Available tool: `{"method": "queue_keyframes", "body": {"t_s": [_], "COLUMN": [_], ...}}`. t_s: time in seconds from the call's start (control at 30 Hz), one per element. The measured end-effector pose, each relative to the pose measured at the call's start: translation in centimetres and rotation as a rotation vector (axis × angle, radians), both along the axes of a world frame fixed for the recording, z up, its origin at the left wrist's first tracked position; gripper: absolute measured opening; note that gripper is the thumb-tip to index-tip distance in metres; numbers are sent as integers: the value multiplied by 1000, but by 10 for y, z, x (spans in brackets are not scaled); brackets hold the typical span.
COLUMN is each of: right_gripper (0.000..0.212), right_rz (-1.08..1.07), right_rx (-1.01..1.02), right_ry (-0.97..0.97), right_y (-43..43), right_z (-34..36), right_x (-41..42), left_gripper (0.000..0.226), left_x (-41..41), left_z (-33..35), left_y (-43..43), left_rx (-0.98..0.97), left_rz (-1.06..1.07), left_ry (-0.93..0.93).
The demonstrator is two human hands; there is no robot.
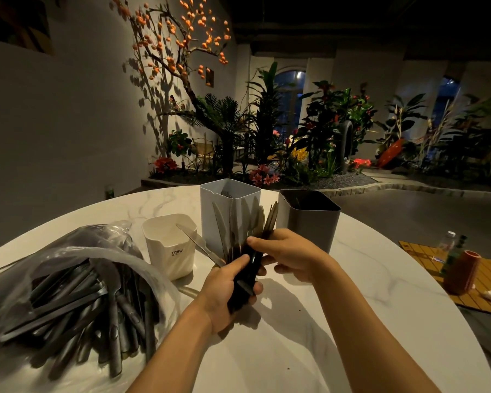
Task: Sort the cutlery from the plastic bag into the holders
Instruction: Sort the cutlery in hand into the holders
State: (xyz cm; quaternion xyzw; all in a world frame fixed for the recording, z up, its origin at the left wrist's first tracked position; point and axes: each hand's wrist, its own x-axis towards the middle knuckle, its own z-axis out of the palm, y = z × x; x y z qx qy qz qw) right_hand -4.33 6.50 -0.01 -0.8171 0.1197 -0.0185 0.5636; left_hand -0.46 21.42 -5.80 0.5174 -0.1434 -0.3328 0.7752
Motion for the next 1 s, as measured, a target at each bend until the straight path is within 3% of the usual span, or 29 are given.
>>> {"method": "queue_keyframes", "body": {"t_s": [0.47, 0.73, 0.9, 1.0], "right_gripper": [7, 4, 9, 10], "right_rz": [-203, -344, -550, -691], "right_rx": [8, -98, -37, -49], "right_ry": [-100, -399, -818, -942], "right_y": [-10, -12, -25, -34], "right_z": [32, 48, 68, 71], "right_x": [-12, -24, -32, -35], "left_gripper": [29, 28, 29, 29], "left_x": [2, 4, 5, 4], "left_z": [-3, -6, -9, -9], "left_y": [-2, -3, -4, -4], "left_rx": [-12, -12, 7, 19], "left_rz": [1, 19, 39, 45], "left_ry": [-1, -50, -37, -30]}}
